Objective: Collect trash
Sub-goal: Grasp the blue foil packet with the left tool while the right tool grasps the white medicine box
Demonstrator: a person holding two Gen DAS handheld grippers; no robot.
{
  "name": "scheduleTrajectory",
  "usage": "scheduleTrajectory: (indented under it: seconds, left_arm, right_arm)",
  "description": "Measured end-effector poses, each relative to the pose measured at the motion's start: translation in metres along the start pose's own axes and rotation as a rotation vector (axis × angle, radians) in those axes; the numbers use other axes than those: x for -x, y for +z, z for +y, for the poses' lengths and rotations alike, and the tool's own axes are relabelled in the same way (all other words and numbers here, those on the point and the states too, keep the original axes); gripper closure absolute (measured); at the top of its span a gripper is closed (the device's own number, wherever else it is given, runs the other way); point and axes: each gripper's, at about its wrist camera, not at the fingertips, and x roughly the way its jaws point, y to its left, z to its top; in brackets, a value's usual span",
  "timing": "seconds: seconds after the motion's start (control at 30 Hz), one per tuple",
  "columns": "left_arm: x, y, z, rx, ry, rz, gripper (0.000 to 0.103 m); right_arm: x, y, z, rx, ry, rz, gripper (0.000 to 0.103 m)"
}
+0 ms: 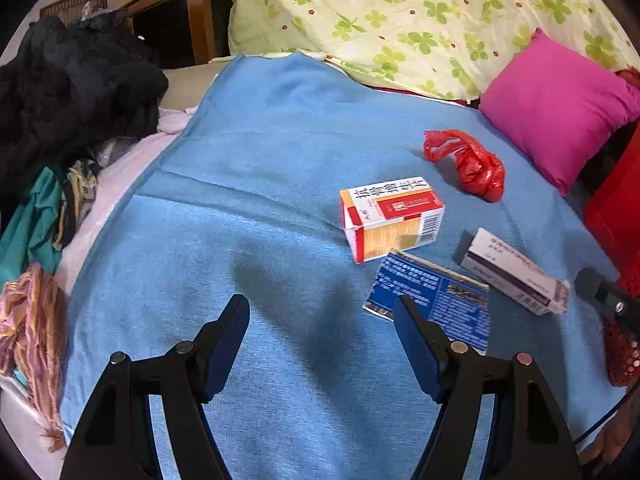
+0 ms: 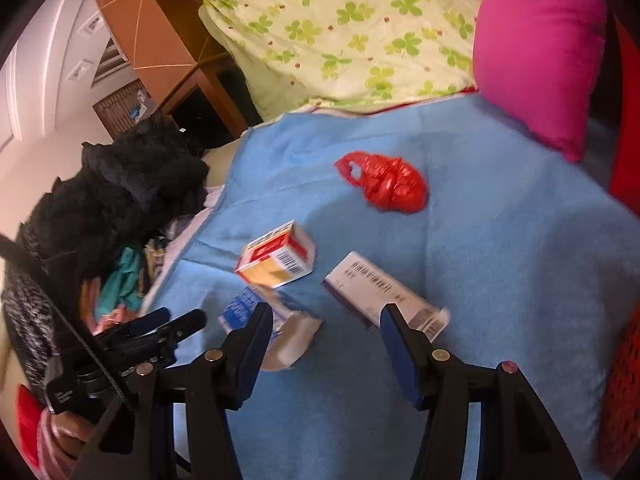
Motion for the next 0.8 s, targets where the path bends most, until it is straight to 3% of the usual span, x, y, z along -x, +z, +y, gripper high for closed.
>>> scheduleTrajectory:
  seconds: [0.23,0.43,0.47,0.53,0.8]
  left_arm:
    - [-0.008,0.001,0.000,0.031,0.032,0.021,0.028]
    - [-0.016,-0.008,0.005,0.017,0.057,0.061,0.028]
    - [-0.015,-0.007,0.007,0.025,0.057,0.062,0.028]
    - [-0.014,-0.005,0.011,0.046,0.057,0.062,0.028]
    - [-0.017,-0.002,0.027,0.068,0.102,0.067,0.028]
  right_arm:
    - [-0.015,-0.002,0.000,-0.081,0.152,0.064,0.043]
    - [-0.026,0.006,-0.004,-0.076,0.110,0.057,0.044]
    - [-0.031,0.007,-0.004,-0.076,0.126,0.076,0.045]
    - [-0.043,0.010,-0.005,-0.089,0.174,0.116,0.061]
    - [-0.086,0.012,-0.002,-0.182,0.280,0.200,0.065]
